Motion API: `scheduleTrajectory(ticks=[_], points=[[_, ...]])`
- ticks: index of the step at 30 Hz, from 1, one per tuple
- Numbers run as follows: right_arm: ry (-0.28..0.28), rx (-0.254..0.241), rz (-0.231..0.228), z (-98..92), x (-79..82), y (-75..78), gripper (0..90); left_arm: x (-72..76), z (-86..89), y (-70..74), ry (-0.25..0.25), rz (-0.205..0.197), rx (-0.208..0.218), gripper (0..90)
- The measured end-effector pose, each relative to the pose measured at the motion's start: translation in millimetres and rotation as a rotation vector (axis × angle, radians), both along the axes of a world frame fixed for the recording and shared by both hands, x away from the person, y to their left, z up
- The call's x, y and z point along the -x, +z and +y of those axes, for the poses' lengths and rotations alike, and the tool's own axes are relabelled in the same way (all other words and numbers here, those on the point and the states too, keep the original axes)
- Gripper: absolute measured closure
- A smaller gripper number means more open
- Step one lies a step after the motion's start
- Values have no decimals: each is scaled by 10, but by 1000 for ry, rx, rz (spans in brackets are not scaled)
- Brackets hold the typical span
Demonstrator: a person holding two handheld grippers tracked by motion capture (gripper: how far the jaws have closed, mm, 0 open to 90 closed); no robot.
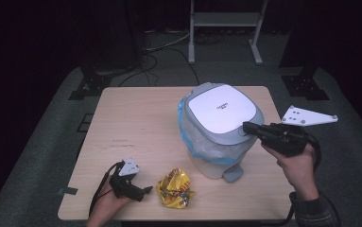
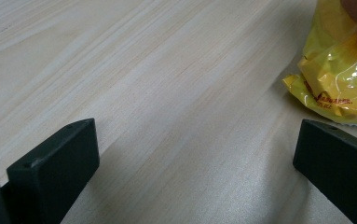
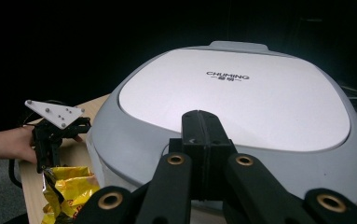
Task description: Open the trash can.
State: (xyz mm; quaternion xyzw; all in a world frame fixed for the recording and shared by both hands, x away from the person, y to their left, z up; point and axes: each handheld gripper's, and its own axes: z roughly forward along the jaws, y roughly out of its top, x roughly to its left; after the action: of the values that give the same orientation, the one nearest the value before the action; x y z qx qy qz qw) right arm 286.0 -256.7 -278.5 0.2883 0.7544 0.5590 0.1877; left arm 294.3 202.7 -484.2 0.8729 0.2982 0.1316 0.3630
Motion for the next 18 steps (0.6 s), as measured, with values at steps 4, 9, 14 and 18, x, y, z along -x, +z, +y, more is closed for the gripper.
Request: scheduleTrajectory(ticks=[4,9,14,18], points=[[-2,-1,-1,1,3,-3,900,0,0,0,0,0,0,0],[0,-9,9,-8,2,-13,900,0,0,0,0,0,0,0],[0,-10,11,-11,7,-20,900,0,0,0,0,0,0,0],[1,-13,12,-14,7,-23,900,0,-1,0,-1,0,1,0]])
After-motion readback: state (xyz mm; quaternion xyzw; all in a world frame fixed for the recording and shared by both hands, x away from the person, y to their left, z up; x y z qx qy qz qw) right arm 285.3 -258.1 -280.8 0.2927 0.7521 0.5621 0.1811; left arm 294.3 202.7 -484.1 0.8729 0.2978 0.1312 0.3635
